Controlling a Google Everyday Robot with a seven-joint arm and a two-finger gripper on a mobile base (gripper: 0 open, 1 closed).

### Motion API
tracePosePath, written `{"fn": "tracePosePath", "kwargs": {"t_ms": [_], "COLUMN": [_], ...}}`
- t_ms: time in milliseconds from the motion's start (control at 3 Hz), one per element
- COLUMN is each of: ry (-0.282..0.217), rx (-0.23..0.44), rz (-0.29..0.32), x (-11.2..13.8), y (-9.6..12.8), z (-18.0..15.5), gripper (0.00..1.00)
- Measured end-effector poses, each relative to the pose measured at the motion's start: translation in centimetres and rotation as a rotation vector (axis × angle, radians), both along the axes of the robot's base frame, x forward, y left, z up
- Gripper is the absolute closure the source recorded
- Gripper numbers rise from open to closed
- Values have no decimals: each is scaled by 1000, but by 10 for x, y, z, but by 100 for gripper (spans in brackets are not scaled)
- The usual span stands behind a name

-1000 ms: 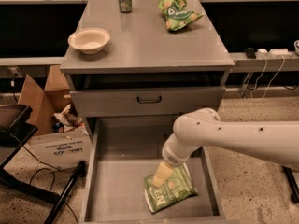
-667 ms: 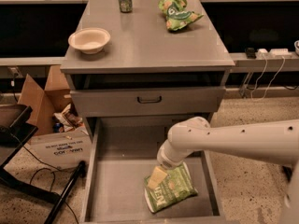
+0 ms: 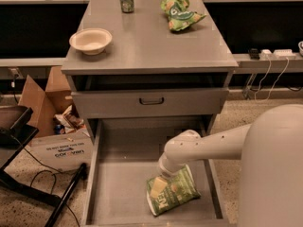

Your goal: Pick green jalapeno chip bag from middle drawer and place on counter

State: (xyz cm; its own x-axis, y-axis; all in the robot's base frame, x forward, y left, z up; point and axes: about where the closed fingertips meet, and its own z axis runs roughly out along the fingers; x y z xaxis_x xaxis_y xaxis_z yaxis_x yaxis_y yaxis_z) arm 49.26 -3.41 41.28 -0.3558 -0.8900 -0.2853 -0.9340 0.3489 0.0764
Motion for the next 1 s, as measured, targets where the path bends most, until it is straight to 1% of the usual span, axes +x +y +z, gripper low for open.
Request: {"fn": "tracePosePath", "kwargs": {"t_ms": [333,667,1000], "ry": [17,35,48], "rx": [-25,-36,-44], "rz": [4,2,20], "x": [-9,-21,-44], "y": [-16,-26,-33], "z": [-29,-45,-62], "gripper": [0,0,27]}}
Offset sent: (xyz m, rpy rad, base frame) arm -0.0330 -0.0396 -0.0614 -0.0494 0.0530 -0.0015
